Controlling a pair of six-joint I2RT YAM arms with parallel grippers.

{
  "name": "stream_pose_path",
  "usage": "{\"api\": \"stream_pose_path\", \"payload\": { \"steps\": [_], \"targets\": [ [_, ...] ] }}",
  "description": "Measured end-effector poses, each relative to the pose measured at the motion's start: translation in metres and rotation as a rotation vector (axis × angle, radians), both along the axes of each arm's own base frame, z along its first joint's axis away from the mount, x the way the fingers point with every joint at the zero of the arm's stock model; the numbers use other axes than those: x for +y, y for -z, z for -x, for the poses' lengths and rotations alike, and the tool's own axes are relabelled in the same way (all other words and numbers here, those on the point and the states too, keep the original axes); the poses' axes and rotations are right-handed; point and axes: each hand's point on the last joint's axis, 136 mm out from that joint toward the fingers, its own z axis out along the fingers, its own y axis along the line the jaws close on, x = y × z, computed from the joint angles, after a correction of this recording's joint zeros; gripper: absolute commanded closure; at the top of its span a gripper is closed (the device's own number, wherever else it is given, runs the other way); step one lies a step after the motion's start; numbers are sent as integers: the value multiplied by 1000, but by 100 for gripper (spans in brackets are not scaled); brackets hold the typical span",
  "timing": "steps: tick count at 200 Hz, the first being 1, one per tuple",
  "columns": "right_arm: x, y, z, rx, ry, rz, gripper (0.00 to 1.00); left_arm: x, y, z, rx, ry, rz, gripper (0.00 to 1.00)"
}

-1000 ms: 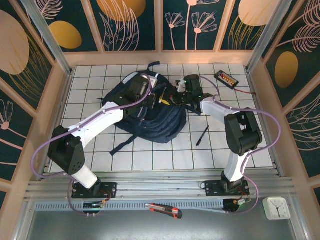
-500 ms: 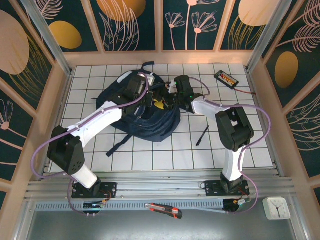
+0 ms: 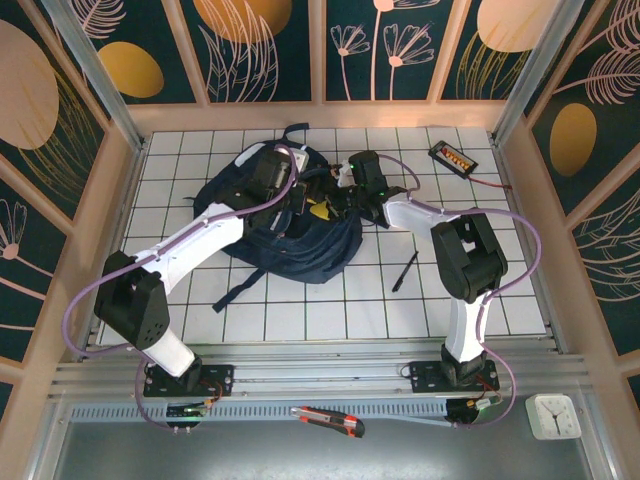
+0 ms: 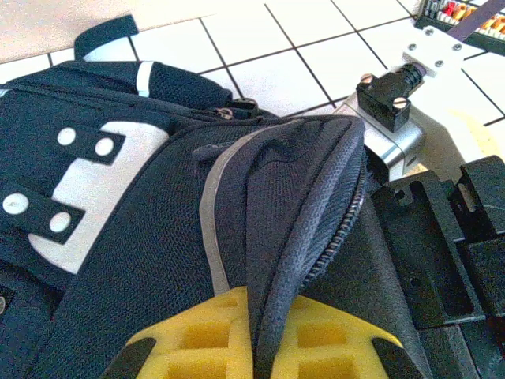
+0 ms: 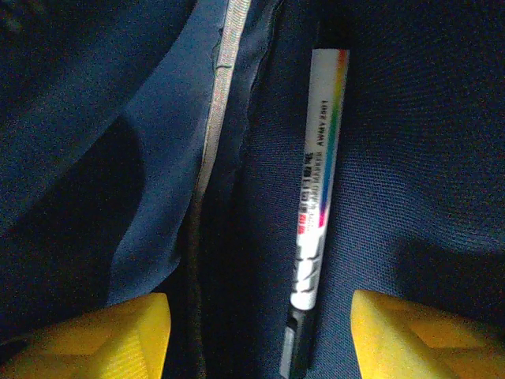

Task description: Pack the student bag

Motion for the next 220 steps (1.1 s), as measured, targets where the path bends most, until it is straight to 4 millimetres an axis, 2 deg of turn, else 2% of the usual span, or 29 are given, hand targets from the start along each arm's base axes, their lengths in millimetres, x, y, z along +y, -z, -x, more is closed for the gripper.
{"api": "stream_pose_path", "payload": {
  "steps": [47,104,123,148,175,220],
  "targets": [
    [-15,-8,2,-26,-3,44,37,0,-1,-2,-14,4,19,100],
    [-51,-70,-4,-153,48,14,37,4,2,-3,-11,-9,12,100],
    [-62,-80,-4,-175,61,18,37,5,2,-4,-12,-12,10,100],
    [-77,-84,0,-174,78,40,37,8,4,-5,-11,-22,3,100],
    [-105,-96,5,-194,121,80,37,9,9,-4,-9,-25,1,100],
    [-173,-122,19,-257,247,167,37,11,10,-3,-11,-43,21,100]
  ]
}}
